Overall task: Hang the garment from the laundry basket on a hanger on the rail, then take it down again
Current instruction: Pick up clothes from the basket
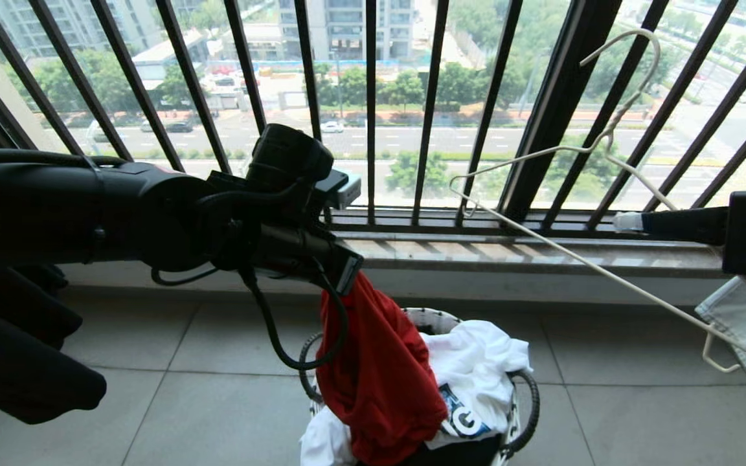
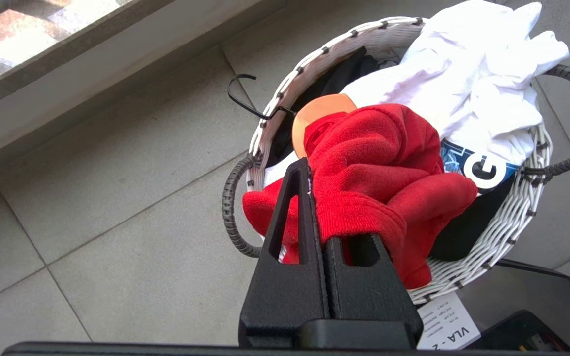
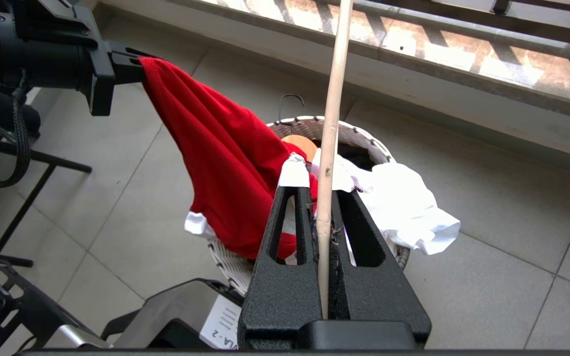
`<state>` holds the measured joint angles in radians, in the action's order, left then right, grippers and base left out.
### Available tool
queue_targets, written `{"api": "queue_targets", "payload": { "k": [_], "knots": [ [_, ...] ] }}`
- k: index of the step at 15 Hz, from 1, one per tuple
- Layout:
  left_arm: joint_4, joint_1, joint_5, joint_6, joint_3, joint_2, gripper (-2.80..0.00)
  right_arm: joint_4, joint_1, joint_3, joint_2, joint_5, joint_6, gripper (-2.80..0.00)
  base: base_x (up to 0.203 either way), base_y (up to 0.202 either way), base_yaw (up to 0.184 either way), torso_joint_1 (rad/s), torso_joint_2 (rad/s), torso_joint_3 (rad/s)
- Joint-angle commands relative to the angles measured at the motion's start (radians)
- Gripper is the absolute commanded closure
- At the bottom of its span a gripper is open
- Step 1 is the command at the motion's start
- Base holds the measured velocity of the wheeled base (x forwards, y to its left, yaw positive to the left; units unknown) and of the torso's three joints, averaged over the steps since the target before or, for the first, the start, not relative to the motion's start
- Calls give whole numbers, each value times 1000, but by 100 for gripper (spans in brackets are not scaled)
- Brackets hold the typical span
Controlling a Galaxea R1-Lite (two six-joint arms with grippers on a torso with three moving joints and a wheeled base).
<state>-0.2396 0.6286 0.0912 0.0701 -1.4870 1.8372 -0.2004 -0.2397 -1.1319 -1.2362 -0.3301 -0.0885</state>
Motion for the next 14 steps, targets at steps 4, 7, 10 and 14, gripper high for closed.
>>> {"api": "queue_targets", "payload": {
  "k": [4, 7, 10, 14],
  "knots": [
    [-1, -3, 5, 1, -2, 17, 0, 10, 23, 1, -2, -3, 1, 0, 0, 0, 0, 1, 3, 205],
    [-1, -10, 5, 1, -9, 17, 0, 12, 31, 0, -2, -3, 2, 0, 0, 0, 0, 1, 2, 203],
    [-1, -20, 5, 2, -9, 19, 0, 12, 40, 0, -2, -3, 3, 0, 0, 0, 0, 1, 2, 205],
    [-1, -21, 5, 2, -9, 20, 0, 12, 46, 1, -6, -4, 4, 0, 0, 0, 0, -2, 2, 205]
  ]
}}
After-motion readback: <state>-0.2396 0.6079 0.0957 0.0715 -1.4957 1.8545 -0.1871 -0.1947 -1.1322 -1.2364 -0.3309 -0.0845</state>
